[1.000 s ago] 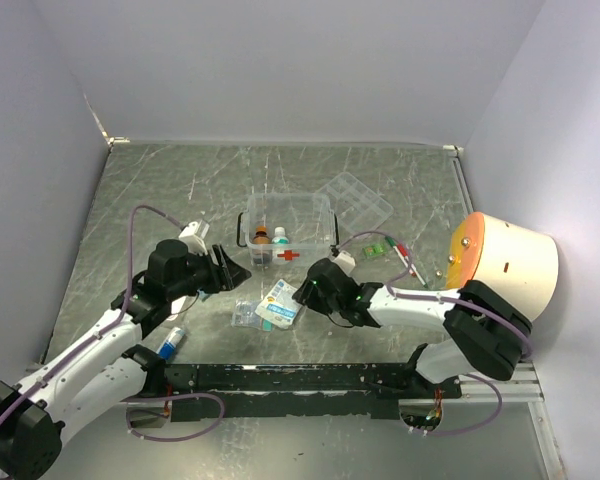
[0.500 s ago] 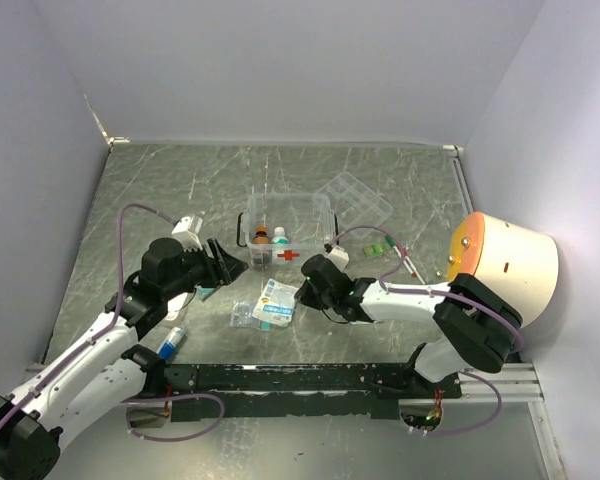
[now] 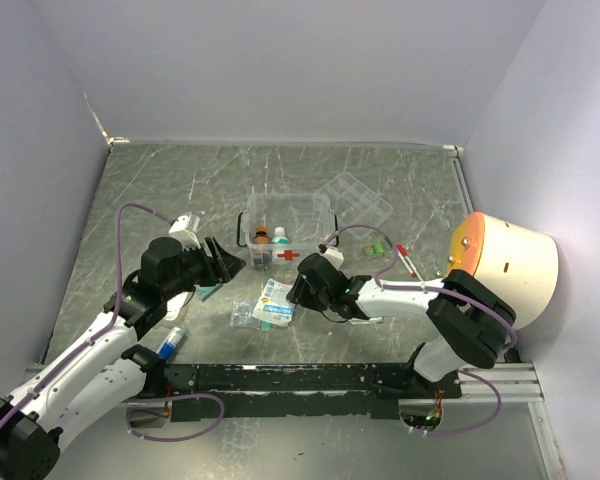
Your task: Organize the medicine kit
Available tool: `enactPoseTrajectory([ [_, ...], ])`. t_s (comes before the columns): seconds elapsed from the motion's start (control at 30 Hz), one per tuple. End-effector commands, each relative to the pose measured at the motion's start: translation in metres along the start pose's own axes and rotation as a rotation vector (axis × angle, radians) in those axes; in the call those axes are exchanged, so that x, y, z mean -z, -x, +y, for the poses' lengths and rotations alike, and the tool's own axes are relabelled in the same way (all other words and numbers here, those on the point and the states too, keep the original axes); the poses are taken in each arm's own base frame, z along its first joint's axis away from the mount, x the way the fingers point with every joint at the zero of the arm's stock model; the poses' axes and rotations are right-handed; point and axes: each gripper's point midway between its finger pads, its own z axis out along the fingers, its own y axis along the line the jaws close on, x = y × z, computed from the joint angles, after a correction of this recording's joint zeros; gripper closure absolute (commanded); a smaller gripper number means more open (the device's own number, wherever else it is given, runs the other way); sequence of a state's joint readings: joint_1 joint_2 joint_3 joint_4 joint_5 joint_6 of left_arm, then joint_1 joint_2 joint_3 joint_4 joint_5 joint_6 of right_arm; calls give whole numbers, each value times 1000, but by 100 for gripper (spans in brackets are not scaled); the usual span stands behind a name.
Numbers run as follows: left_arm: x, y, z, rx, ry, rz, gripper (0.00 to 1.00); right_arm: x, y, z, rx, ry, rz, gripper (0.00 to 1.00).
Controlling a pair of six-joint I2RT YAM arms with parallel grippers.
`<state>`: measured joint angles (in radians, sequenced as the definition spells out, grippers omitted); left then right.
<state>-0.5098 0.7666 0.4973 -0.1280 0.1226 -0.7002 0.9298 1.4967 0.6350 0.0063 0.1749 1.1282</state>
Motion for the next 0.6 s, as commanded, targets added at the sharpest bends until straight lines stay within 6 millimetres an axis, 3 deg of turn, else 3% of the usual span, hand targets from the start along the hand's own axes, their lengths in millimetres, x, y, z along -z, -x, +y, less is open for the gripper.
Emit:
enactPoseTrajectory([
  [0.0,4,13,-7,-7,3,-39,30,-6,-1,12,-20,29,11,63],
  [0.1,8,18,-7,-13,8,-53,30,-10,3,9,-17,13,-9,71],
  [0.27,14,25,-10,-14,10,-80,30,-11,10,13,27,21,-34,99],
  [0.4,22,35,-13,-28,18,-108,29,6,26,37,135,108,-73,100],
  [0.57,35,50,-19,-56,23,-158,28,46,43,82,426,318,-121,100],
])
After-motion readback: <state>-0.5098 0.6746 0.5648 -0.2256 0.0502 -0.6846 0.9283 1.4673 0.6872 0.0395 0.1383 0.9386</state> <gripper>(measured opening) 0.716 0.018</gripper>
